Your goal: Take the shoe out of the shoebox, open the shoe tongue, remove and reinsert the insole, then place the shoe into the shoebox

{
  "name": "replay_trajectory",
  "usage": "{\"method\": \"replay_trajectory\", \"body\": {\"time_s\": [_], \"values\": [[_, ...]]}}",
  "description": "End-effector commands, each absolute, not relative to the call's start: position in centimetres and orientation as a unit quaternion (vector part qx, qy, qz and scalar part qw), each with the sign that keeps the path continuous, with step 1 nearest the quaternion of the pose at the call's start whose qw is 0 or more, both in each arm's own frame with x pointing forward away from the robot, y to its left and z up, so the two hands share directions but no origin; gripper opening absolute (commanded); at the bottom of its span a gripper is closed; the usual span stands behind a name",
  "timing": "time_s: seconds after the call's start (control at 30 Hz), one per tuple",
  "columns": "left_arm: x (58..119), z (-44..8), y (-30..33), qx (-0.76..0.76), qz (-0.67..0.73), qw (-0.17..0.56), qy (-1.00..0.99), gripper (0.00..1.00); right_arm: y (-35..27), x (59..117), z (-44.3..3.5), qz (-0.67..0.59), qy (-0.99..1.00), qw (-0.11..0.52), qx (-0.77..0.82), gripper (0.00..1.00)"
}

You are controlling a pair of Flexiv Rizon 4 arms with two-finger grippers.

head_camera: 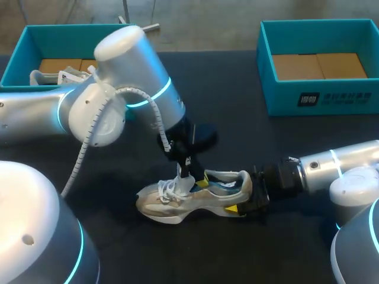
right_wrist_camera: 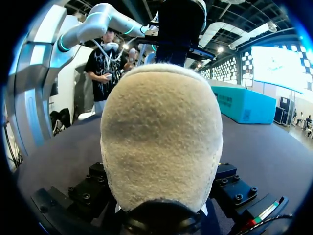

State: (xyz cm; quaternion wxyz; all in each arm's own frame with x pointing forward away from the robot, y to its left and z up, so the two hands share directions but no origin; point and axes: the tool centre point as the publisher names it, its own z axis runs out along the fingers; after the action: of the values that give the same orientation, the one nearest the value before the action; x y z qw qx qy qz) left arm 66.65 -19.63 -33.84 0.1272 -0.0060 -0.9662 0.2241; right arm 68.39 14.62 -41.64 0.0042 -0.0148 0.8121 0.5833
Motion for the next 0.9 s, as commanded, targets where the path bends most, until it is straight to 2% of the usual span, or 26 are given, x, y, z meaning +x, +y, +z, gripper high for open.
{"method": "replay_trajectory", "body": {"time_s": [0.03,0.9], "values": [[66.4,-33.8,-18.4,-0.002,0.252,0.131,-0.959,0.00,14.9,68.4,-41.6,0.581,0.814,0.004,-0.014,0.00],[66.1,-33.3,-19.2,0.004,0.284,0.113,-0.952,0.00,14.9,68.4,-41.6,0.581,0.814,0.004,-0.014,0.00]]}}
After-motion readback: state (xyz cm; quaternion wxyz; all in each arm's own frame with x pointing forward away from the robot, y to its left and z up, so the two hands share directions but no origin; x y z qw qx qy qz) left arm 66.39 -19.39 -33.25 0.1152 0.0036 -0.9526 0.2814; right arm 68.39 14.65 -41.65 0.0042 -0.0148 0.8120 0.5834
